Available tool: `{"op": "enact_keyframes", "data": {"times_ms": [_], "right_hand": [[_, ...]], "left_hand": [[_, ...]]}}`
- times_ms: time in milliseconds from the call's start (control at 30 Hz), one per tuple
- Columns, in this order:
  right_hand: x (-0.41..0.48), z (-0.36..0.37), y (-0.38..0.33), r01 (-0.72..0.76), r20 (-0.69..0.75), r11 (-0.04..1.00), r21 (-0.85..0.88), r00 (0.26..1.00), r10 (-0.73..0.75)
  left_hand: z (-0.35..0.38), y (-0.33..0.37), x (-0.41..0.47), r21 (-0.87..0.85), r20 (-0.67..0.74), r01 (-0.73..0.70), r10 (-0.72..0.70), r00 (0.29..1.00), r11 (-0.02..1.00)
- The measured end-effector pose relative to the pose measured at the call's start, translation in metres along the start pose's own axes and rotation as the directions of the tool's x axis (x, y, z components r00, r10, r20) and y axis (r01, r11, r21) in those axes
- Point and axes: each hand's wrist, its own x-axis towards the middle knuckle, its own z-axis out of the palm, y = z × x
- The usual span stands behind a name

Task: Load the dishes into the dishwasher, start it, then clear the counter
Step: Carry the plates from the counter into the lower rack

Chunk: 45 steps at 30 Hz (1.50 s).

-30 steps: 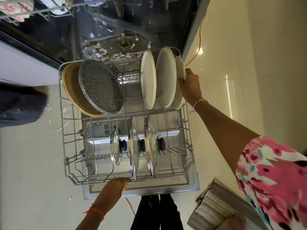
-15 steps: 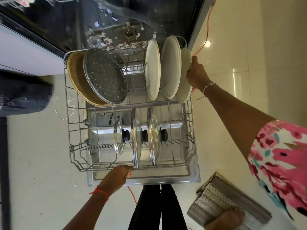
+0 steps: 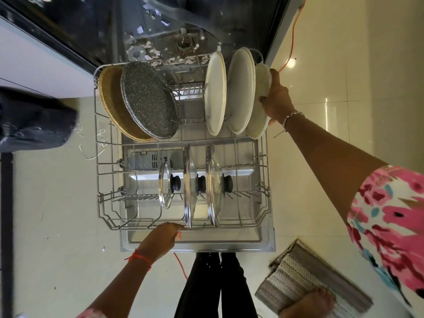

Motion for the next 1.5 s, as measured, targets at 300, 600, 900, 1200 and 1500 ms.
{"op": "enact_keyframes", "data": {"times_ms": [300,600,900,1200,1500], "right_hand": [[-0.017,0.005,0.001,-0.094,-0.052,0.996,0.011,0.994,0.094],[-0.113,0.010,0.017,0.136,-0.009,0.939,-0.317,0.989,-0.146],[-0.270,0.000,-0.099,0.423,0.223,0.732,-0.534,0.906,-0.361],[-0.362,0.047,-0.251,0.634,0.416,0.482,-0.605,0.767,-0.488],[-0.409,0.175,-0.409,0.672,0.364,0.523,-0.524,0.732,-0.576]], "left_hand": [[0.002,0.002,0.001,-0.001,-0.023,-0.010,0.010,1.000,1.000],[-0.034,0.024,-0.026,-0.097,-0.063,-0.034,0.028,0.998,0.995],[-0.129,0.047,-0.162,-0.161,-0.308,-0.066,0.014,0.951,0.985],[-0.175,-0.039,-0.289,-0.175,-0.495,-0.035,-0.058,0.867,0.984],[-0.239,-0.225,-0.374,-0.082,-0.704,0.004,-0.061,0.708,0.997]]}}
